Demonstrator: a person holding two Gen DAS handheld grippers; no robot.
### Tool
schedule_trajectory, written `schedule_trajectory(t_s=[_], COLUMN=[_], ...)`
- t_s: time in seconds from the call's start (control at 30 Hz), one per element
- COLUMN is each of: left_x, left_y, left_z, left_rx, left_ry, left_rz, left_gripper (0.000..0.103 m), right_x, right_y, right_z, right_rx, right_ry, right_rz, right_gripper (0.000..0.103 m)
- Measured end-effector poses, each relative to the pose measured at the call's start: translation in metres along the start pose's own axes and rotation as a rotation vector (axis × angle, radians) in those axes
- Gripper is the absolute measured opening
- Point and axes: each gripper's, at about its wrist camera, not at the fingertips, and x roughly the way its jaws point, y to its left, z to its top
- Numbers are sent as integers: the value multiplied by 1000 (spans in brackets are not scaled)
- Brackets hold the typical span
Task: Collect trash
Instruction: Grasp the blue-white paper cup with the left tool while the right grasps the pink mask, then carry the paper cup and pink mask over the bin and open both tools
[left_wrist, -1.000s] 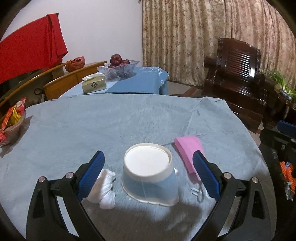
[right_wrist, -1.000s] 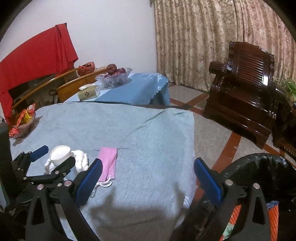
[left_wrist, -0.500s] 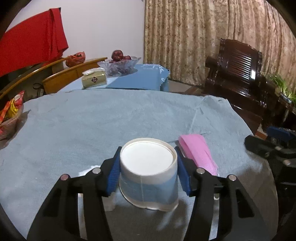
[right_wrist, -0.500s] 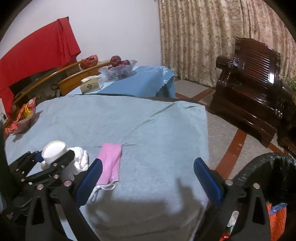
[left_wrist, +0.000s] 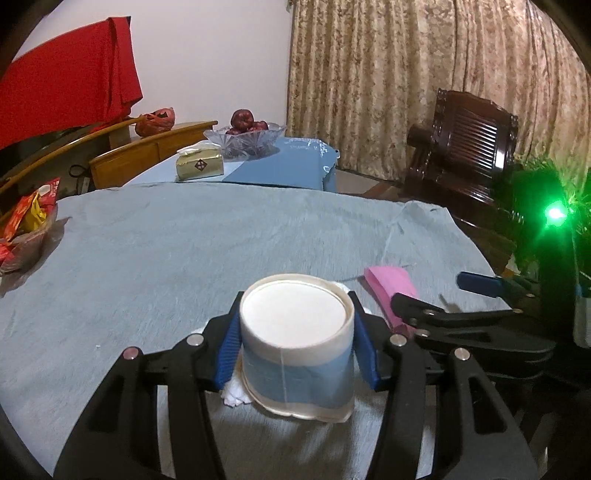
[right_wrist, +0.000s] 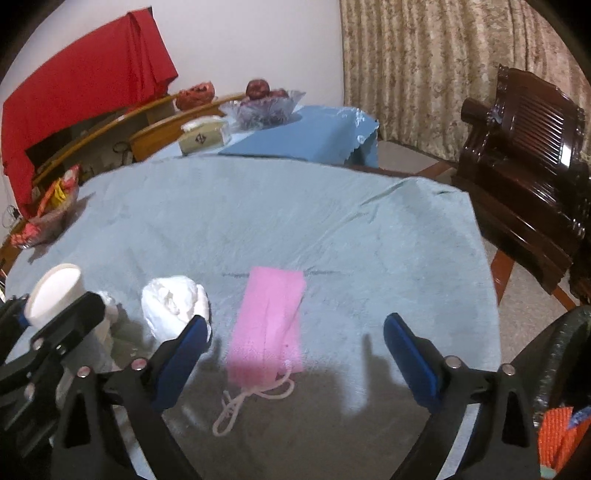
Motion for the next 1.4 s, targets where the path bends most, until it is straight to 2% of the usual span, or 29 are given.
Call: schedule_trajectory(t_s=[0.1,0.17,0.23,0.27,0.37,0.87,1.4], left_x=[1,2,1,1,0,-44,-93], left_y=[1,1,1,1,1,-40,-69], left_z=[-3,-3,-4,-3,0,23,27], left_rx=[1,-6,-8,-8,-6,38,57], left_ry=[5,8,7,7,2,-77,-97], left_rz=[-2,-6,-7,-8,-12,-56,-78], left_gripper=[51,51,51,51,51,51,51], right_x=[8,14,15,13,6,-84,-143], right_y=[3,3,4,4,3,-23,-37], right_z=[-3,-5,-7,-7,-6,12,-1], right_rx=[-11,-16,-21,-26,-27,19,40], right_ry=[39,75,88,87,84,-76,-137], right_rz=[1,12,22,32,63,71,40], right_gripper=[77,57,45,31,19,18,18])
